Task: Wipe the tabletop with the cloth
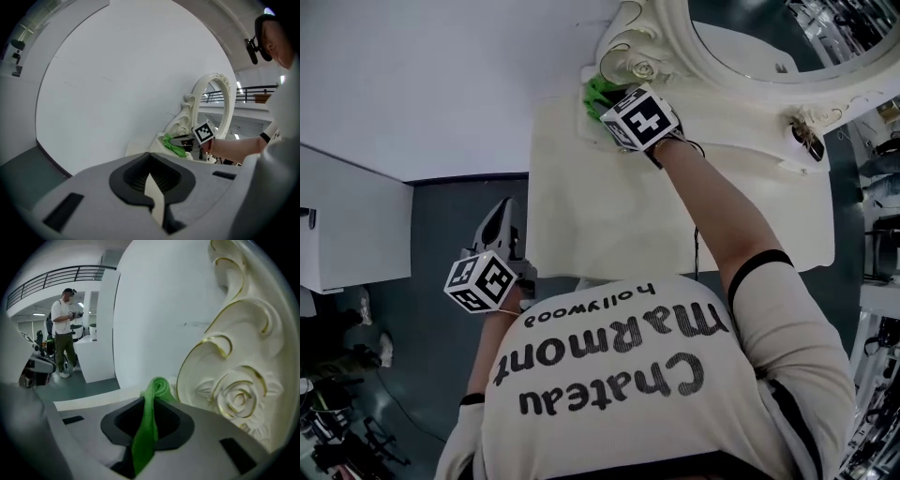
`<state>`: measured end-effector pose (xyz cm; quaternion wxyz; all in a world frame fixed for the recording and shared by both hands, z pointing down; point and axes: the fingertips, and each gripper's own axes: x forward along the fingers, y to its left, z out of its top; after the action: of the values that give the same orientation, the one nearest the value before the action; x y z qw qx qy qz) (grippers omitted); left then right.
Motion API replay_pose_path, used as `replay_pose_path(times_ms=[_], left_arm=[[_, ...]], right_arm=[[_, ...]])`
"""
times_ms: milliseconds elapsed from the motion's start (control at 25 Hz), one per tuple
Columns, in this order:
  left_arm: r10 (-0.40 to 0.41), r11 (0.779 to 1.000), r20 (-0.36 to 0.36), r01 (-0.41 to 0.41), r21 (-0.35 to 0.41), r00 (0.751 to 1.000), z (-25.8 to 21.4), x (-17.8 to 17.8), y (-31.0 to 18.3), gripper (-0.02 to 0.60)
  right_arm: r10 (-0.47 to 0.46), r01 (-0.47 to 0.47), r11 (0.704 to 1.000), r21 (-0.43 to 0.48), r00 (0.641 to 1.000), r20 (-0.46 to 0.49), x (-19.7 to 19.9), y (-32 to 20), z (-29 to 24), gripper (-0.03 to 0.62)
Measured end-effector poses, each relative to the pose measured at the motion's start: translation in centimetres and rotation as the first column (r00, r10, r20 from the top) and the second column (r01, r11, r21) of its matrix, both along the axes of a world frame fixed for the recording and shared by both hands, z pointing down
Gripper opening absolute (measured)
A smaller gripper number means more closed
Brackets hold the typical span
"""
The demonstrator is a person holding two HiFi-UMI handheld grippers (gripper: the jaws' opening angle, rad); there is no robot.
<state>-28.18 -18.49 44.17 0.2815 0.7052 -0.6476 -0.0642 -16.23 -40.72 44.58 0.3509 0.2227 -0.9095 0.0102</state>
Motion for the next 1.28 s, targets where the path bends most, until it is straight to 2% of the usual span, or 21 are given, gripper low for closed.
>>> replay_pose_path(times_ms=[120, 240, 320, 520, 760, 1280], left_arm=[[-0.019, 1.0, 0.016, 0.019, 0.007, 1.0, 0.1, -0.6, -0.3, 0.008], [-0.028, 1.0, 0.029, 0.028, 0.01, 0.999, -0.4, -1.2, -0.9, 0.008], [-0.039, 0.999, 0.033, 0.038, 0.015, 0.999, -1.0, -1.3, -1.2, 0.008], [-0.047, 0.999, 0.034, 0.046, 0.019, 0.998, -1.2, -1.2, -1.8, 0.008], [-0.042, 0.999, 0.021, 0.041, 0.026, 0.999, -1.4, -0.5, -1.6, 0.008], [-0.014, 0.999, 0.026, 0.012, 0.049, 1.0, -2.9, 1.3, -1.7, 0.008]], right_arm=[[-0.034, 0.034, 0.999, -0.02, 0.999, 0.019, -1.0, -0.6, 1.3, 0.072], [-0.016, 0.025, 0.993, -0.117, 0.997, 0.074, -1.3, -1.1, 1.6, 0.072], [-0.007, 0.017, 0.99, -0.142, 0.998, 0.069, -1.2, -1.1, 1.5, 0.071], [-0.013, 0.021, 0.991, -0.129, 0.998, 0.058, -0.8, -0.9, 1.8, 0.071], [0.061, -0.054, 0.991, -0.126, 0.996, 0.057, 0.8, -1.5, 1.4, 0.071], [0.209, -0.201, 0.972, -0.126, 0.976, 0.059, 8.5, -2.6, 1.3, 0.071]])
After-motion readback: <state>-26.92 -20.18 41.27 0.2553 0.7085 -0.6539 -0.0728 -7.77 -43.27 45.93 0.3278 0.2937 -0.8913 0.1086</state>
